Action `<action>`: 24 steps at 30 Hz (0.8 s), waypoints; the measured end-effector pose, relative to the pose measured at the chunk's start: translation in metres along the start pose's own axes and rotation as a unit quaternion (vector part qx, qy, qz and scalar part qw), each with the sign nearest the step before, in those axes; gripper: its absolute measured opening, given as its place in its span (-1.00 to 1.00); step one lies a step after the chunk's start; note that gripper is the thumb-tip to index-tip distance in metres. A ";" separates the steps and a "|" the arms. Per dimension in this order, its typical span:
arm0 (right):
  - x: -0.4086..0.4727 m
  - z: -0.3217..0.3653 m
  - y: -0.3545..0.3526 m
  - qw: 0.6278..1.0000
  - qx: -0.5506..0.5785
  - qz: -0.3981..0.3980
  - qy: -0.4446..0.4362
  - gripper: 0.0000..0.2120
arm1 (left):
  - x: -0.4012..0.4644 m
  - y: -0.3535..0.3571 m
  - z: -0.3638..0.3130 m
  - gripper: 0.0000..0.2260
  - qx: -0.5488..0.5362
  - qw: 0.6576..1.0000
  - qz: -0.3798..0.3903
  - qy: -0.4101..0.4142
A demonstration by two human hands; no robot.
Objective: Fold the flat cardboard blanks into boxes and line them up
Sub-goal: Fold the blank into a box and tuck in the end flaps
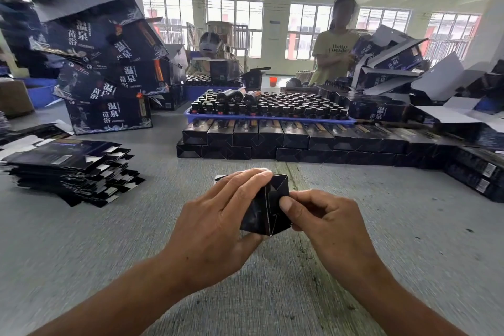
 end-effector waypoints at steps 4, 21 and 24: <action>-0.001 0.003 -0.001 0.999 -0.035 -0.017 -0.013 -0.84 | 0.000 0.000 -0.001 -0.25 -0.002 1.000 -0.003 0.004; 0.000 0.003 -0.001 1.000 -0.014 0.015 -0.002 -0.89 | -0.001 0.000 0.002 -0.30 -0.024 1.000 -0.010 0.015; 0.000 0.004 -0.003 1.000 0.006 0.024 0.001 -0.81 | -0.001 -0.001 0.002 -0.29 -0.034 0.999 -0.011 0.014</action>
Point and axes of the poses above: each hand's wrist, its own x-axis towards the middle knuckle, its own y-axis out of the palm, z = x × y, the point moved 8 cm from there along x, towards the middle knuckle, and after that the axes turned 5 degrees about y, right-handed, at the moved point
